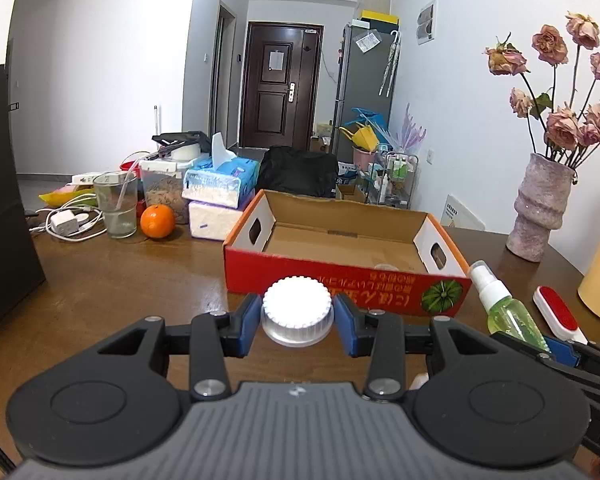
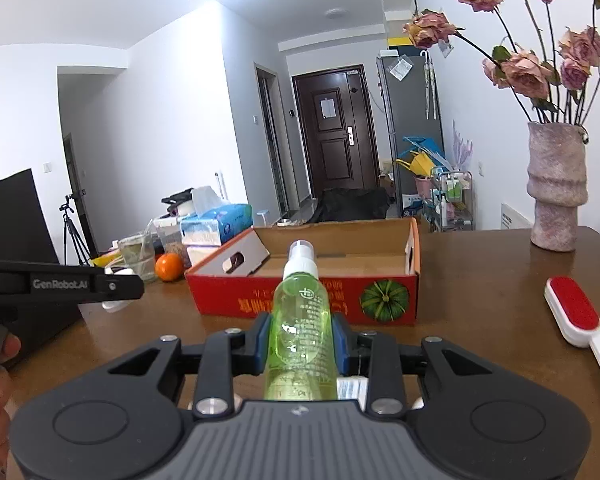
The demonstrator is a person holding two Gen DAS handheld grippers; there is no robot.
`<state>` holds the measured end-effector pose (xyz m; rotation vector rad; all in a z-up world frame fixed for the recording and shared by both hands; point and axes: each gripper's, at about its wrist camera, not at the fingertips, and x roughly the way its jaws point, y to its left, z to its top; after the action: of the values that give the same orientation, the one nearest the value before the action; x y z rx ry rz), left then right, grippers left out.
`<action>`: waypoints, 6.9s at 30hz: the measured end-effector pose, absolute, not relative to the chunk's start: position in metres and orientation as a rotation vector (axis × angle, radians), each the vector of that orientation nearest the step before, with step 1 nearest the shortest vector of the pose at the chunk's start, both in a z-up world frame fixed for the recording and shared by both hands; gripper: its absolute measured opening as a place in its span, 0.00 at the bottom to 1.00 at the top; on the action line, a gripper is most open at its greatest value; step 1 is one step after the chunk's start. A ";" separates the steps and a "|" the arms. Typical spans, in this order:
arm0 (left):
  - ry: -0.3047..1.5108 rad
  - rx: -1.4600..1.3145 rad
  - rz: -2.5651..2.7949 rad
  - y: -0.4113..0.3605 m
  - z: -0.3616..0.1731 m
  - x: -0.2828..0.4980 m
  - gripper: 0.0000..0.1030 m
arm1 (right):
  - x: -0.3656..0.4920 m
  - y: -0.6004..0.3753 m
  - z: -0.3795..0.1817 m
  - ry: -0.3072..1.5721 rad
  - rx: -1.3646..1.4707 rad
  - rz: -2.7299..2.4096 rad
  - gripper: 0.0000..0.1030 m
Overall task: Organize rigid objects
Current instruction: 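Carry the white cap and green spray bottle with both tools over the cardboard box, then open both grippers to drop the white cap and spray bottle into the box, then withdraw both tools from the box toward the purple and blue caps, then close the right gripper on the blue cap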
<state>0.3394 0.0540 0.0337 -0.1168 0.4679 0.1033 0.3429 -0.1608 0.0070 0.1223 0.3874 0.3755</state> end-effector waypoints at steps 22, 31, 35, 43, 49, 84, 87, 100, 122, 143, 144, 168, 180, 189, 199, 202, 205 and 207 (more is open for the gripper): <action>0.463 -0.195 0.158 0.062 0.045 0.443 0.40 | 0.430 -0.149 0.017 0.385 0.174 0.368 0.29; 0.460 -0.203 0.172 0.067 0.045 0.472 0.40 | 0.465 -0.145 0.019 0.390 0.180 0.368 0.29; 0.468 -0.199 0.173 0.068 0.042 0.484 0.40 | 0.475 -0.141 0.018 0.390 0.172 0.370 0.29; 0.477 -0.193 0.186 0.075 0.038 0.508 0.40 | 0.501 -0.135 0.020 0.396 0.155 0.378 0.29; 0.489 -0.174 0.195 0.077 0.032 0.530 0.40 | 0.525 -0.136 0.018 0.408 0.154 0.364 0.29; 0.581 -0.002 0.258 0.072 -0.022 0.598 1.00 | 0.601 -0.145 -0.023 0.545 0.150 0.203 0.83; 0.589 -0.031 0.257 0.077 -0.021 0.598 1.00 | 0.599 -0.144 -0.020 0.525 0.143 0.205 0.93; 0.584 -0.048 0.268 0.079 -0.013 0.590 1.00 | 0.584 -0.144 -0.004 0.496 0.146 0.224 1.00; 0.528 -0.063 0.265 0.078 0.012 0.524 1.00 | 0.519 -0.150 0.025 0.390 0.144 0.239 1.00; 0.490 -0.047 0.238 0.073 0.021 0.433 1.00 | 0.435 -0.159 0.025 0.391 0.110 0.219 1.00; 0.487 -0.044 0.236 0.072 0.021 0.429 1.00 | 0.432 -0.159 0.025 0.392 0.108 0.218 1.00; 0.566 -0.025 0.139 0.048 -0.009 0.331 1.00 | 0.328 -0.192 -0.013 0.483 0.043 0.208 1.00; 0.613 -0.039 0.131 0.045 -0.028 0.292 1.00 | 0.291 -0.194 -0.032 0.546 0.006 0.223 1.00; 0.625 -0.029 0.127 0.041 -0.033 0.268 1.00 | 0.268 -0.189 -0.046 0.607 -0.015 0.243 1.00; 0.638 -0.031 0.125 0.039 -0.039 0.252 1.00 | 0.258 -0.180 -0.057 0.634 -0.038 0.253 0.96; 0.641 -0.033 0.126 0.040 -0.040 0.250 1.00 | 0.261 -0.176 -0.061 0.646 -0.033 0.269 0.89; 0.641 -0.035 0.128 0.042 -0.040 0.249 1.00 | 0.265 -0.173 -0.065 0.654 -0.027 0.282 0.81; 0.639 -0.038 0.130 0.042 -0.039 0.248 1.00 | 0.267 -0.171 -0.066 0.663 -0.015 0.298 0.79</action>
<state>0.2482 0.0418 -0.0393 -0.0376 0.6386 0.1303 0.2673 -0.1712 -0.0665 -0.0153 0.6634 0.2980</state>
